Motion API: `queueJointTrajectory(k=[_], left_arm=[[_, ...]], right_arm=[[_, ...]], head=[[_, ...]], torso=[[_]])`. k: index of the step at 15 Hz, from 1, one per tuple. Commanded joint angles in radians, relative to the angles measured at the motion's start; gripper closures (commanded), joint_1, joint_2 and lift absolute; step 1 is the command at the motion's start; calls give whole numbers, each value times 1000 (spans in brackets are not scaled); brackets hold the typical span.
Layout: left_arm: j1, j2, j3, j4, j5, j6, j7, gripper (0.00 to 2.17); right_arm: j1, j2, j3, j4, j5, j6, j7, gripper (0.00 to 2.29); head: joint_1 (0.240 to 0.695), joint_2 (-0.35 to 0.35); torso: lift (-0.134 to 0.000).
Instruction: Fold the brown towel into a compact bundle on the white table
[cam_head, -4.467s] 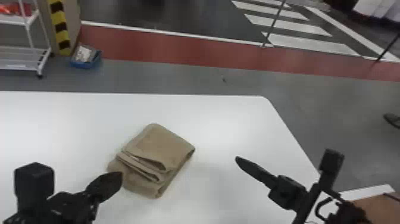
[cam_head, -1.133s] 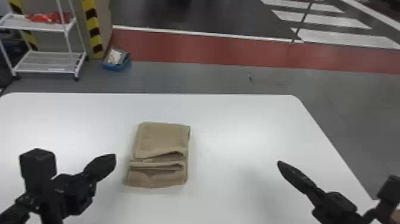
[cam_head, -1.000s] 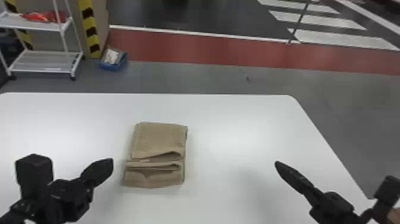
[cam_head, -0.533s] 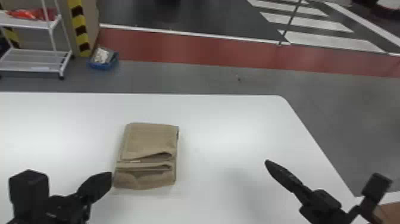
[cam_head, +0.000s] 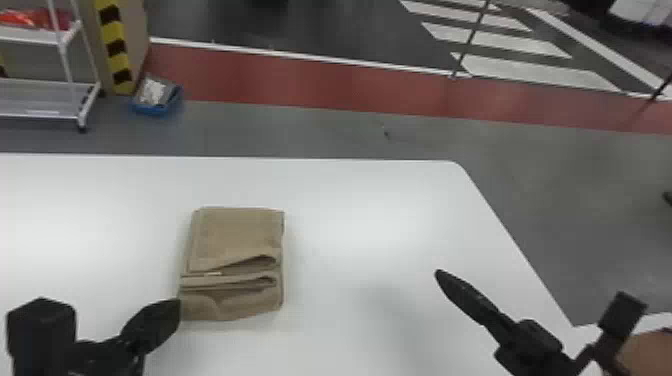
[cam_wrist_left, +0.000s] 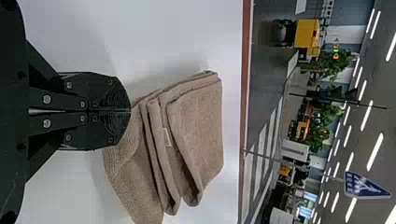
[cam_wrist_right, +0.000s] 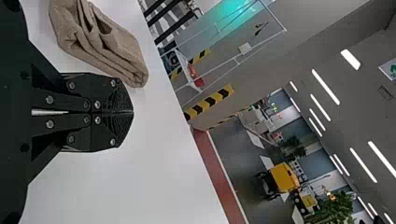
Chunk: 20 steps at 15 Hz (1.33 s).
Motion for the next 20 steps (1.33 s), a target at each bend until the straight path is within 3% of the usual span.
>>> queueJointTrajectory(k=[1,9,13,15,17,18,19,20], left_arm=[[13,0,-14,-11,1,0,0,1352],[34,-6,-17,-46,3,-25,6,1352],[50,-2,46,-117,4,-25,6,1335],[43,-3,66,-142,4,-40,6,964],[13,-5,77,-146,4,-40,7,329],[-4,-6,82,-154,3,-40,24,70],[-13,-8,80,-165,0,-40,50,49],[-21,-8,72,-183,-22,-34,80,53]], right_arm=[[1,2,-11,1,-9,4,6,1963],[-2,3,-23,14,-27,4,6,1959],[-51,3,-15,11,34,-17,-9,1959],[-106,2,0,13,96,-27,-21,1932],[-187,0,22,36,156,-30,-35,1582],[-227,-7,37,62,174,-42,-34,1055],[-249,-12,55,74,192,-54,-35,441],[-266,-12,72,77,215,-54,-43,36]], head=[[695,-284],[695,-336],[695,-311],[695,-294],[695,-273],[695,-265],[695,-257],[695,-245]], torso=[[-124],[-124],[-124],[-124],[-124],[-124],[-124],[-124]])
